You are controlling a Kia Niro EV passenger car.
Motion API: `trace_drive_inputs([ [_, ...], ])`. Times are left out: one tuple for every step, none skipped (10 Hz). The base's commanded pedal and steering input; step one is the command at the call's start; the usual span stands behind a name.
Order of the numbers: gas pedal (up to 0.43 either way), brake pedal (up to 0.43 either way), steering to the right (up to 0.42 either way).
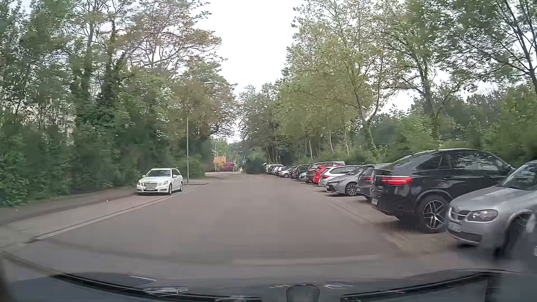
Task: Follow the waypoints while adhering to traffic rules and regulations
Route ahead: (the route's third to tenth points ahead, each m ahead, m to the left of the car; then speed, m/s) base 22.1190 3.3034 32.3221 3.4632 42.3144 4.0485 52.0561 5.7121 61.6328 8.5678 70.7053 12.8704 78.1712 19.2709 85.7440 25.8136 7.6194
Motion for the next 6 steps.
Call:
trace_drive_inputs([
  [0.067,0.0,-0.009],
  [0.067,0.0,-0.009],
  [0.067,0.0,-0.009],
  [0.067,0.0,-0.009],
  [0.067,0.0,-0.01],
  [0.067,0.0,-0.01],
])
